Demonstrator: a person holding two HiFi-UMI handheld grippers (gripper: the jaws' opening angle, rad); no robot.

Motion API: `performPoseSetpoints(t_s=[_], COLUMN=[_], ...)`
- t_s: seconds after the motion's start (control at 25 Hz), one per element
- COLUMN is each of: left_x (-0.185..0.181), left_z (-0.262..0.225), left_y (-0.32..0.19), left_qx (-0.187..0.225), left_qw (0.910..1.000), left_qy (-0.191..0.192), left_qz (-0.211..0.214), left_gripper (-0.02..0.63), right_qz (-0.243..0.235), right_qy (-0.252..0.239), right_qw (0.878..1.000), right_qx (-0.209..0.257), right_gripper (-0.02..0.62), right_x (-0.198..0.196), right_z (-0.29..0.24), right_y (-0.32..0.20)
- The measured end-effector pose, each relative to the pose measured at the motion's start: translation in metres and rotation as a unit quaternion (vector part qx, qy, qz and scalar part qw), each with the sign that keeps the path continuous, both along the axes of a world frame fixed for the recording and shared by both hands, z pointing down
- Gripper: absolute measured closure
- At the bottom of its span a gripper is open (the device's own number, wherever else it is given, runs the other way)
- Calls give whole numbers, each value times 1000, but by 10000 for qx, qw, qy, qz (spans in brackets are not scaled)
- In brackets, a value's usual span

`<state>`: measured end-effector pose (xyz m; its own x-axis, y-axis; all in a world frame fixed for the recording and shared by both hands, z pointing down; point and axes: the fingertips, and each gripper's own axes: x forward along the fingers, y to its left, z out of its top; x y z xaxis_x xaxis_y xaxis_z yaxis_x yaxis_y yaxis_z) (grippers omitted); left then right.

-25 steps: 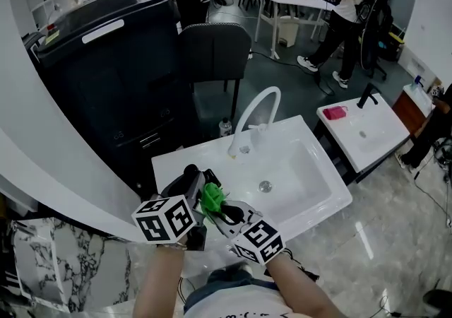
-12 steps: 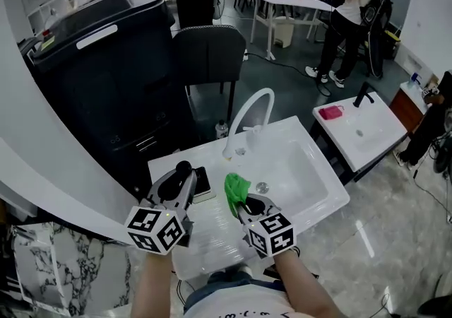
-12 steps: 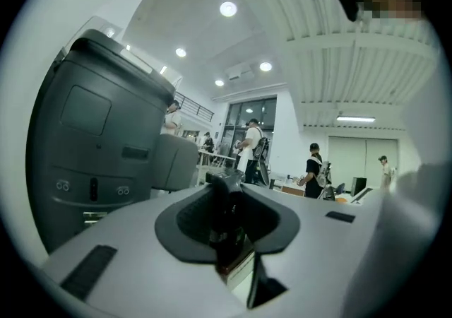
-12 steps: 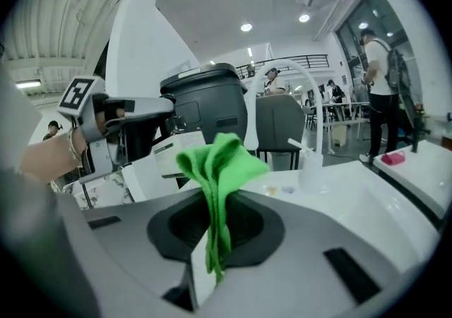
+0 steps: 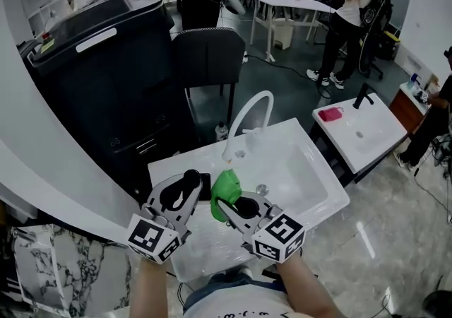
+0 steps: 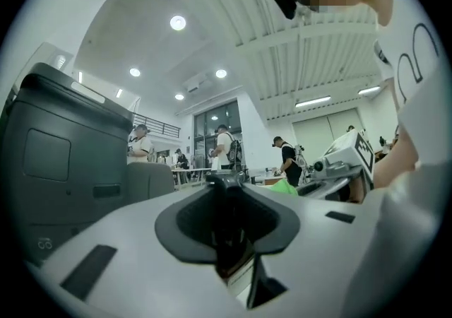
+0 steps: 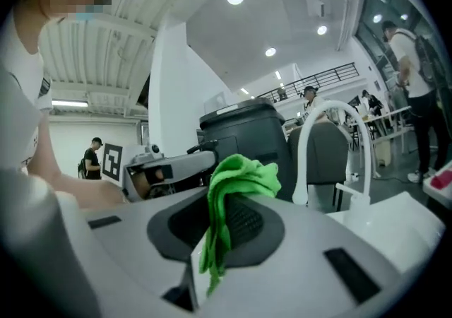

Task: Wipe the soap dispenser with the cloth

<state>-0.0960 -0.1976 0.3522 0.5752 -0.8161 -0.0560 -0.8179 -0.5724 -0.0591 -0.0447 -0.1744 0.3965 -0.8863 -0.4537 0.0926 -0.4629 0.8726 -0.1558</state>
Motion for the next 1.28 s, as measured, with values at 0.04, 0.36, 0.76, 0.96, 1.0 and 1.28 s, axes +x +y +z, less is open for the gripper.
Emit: performPoseSetpoints(t_s=[0.04,0.36,0.76,0.96,1.0,1.28], left_x=[1,-6,-3,9,11,15], left_z=[-3,-22,-31,-20,-19,-24], left_y=[1,9,20,27,28,38], left_qx=[38,339,566,487,474,532], left_qw=[10000,9972,9962,9957,9955,9940], left_qy=[69,610,341,189,175,201], left_qz=[37,265,574,767,807,939], left_gripper=[514,515,515,515,515,515], right_qz=[-37,-184,-31,72,77,144], right_qy=[113,542,628,299,325,590], right_qw=[9999,9983,9980,9989,9986,9981], right_qx=[59,-132,104,367,398,130], right_gripper=[546,546,546,546,546,546], right_x=[-4,-12,-8,-1,-1,1], right_z=[1,28,17,-16,-16,11], right_y=[2,4,0,-1,-1,-5])
